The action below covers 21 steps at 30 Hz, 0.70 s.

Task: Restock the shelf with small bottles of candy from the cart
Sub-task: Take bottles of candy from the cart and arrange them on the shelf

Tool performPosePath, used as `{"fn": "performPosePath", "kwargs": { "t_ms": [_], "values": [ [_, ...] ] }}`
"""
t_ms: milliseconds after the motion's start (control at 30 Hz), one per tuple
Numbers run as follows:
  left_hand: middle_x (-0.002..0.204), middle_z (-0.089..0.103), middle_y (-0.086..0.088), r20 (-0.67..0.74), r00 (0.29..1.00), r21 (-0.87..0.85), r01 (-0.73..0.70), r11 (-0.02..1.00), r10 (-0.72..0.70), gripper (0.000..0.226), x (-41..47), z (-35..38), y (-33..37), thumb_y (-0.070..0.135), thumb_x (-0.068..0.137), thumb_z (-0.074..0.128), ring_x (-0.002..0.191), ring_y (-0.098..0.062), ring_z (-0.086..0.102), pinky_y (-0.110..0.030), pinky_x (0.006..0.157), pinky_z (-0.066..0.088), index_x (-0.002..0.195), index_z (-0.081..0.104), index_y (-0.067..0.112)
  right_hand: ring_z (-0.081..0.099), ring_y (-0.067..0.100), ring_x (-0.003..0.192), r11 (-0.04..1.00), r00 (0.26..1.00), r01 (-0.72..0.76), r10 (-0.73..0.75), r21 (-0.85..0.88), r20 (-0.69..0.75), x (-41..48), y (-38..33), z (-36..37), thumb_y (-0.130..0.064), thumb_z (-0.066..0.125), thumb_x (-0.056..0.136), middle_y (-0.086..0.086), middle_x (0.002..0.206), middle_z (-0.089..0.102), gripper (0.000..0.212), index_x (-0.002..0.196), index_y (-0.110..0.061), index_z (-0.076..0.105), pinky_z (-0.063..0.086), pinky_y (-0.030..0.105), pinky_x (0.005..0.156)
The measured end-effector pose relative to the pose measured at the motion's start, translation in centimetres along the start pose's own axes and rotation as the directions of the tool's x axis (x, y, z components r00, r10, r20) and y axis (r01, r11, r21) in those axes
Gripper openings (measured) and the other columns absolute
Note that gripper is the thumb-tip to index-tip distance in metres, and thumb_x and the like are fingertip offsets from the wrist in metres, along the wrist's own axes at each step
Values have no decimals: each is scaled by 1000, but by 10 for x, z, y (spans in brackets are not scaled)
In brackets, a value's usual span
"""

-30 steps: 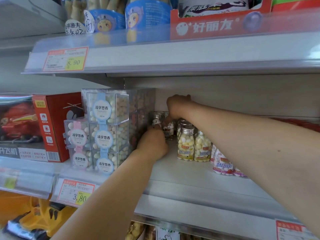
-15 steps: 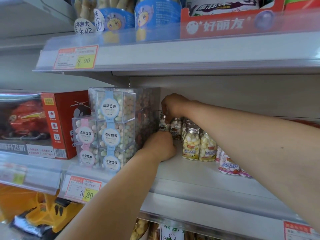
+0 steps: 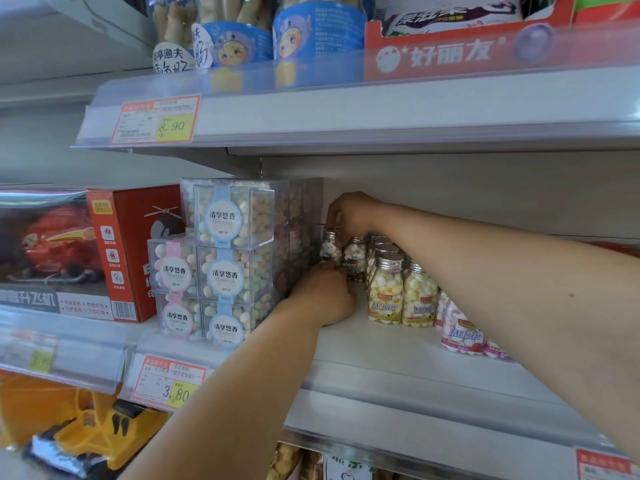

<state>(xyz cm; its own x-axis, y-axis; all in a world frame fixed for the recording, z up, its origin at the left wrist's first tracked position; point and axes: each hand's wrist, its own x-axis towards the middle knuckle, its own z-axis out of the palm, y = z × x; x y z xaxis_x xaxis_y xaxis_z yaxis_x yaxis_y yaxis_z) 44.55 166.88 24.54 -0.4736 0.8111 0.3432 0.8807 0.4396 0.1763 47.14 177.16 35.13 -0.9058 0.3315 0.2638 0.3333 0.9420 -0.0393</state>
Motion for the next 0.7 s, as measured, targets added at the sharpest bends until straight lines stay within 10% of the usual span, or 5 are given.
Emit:
{"fn": "performPosePath", "kwargs": {
  "t_ms": [700],
  "values": [
    [129,51,-12,73,993,-197,108,975,-95,40,-10,-10,13,19,91,46,112,-24,51,-22,76,37,129,44,7,62,26,101,988,990,-140,140,-69,-1,-7,14,-3,-22,85,67,11,112,66,51,109,-1,64,49,27,79]
  ]
}}
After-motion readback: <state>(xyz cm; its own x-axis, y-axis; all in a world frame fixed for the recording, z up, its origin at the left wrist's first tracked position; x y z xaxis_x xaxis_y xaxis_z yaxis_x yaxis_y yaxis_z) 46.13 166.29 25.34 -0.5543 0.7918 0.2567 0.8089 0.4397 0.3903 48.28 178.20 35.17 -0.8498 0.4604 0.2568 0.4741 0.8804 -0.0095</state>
